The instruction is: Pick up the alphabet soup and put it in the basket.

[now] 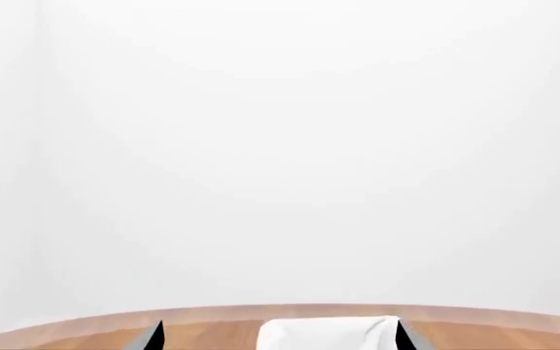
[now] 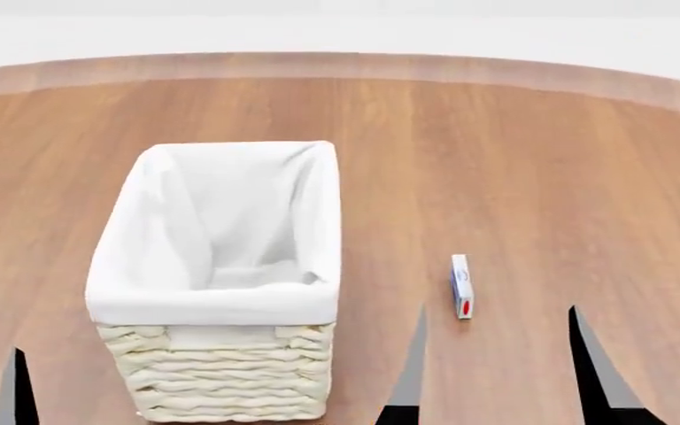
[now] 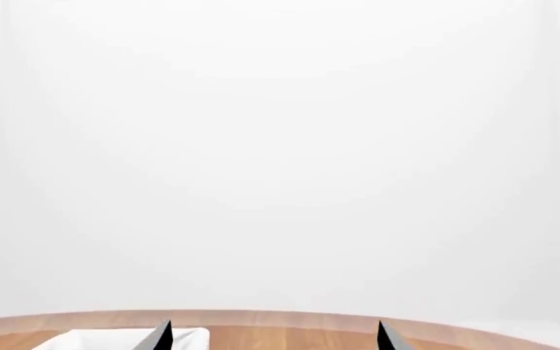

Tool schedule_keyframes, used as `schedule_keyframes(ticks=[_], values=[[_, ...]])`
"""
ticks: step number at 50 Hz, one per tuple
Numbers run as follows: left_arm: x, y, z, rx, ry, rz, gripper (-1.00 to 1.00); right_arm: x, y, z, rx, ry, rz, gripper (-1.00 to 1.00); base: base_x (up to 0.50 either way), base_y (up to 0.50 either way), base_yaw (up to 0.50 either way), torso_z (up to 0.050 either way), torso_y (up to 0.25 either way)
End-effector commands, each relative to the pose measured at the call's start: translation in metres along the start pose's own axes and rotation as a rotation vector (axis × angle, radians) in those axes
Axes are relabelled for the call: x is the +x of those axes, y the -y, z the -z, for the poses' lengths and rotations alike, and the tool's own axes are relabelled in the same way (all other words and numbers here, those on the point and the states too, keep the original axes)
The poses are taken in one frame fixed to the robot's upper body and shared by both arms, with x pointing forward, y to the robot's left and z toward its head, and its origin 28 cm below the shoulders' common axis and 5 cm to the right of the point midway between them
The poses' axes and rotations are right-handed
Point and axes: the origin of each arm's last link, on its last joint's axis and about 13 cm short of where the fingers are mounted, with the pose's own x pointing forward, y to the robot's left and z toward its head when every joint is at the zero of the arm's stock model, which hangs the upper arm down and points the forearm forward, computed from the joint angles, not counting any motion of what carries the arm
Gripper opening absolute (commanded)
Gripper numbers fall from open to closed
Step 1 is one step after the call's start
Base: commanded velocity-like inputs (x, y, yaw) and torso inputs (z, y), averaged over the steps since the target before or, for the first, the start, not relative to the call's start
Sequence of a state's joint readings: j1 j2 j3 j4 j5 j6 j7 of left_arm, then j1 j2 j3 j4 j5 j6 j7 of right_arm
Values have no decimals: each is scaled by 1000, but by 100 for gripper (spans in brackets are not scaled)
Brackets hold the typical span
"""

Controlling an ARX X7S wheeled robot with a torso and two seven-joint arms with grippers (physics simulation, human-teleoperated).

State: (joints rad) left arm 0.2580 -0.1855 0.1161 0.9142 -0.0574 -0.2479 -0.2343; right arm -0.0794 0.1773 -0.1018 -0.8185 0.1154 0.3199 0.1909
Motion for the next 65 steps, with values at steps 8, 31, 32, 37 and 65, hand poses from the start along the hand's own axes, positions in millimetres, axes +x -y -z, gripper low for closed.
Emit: schedule_keyframes(ticks=[8,31,32,37,65], values=[[0,1,1,4,-5,4,100,0,1,1,-6,-4,4,100,0,500,0,0,0],[0,1,2,2,-8,10,100,0,1,1,33,2,-9,100,0,473,0,0,0],[0,1,2,1,-7,10,100,-1,2,0,9,1,-2,100,0,0,0,0,0],[0,2,2,6,-9,9,100,-1,2,-2,8,2,-1,100,0,0,0,0,0],[12,8,30,55,-64,-5,100,-23,86,13,-229,-144,130,100,0,0,0,0,0]])
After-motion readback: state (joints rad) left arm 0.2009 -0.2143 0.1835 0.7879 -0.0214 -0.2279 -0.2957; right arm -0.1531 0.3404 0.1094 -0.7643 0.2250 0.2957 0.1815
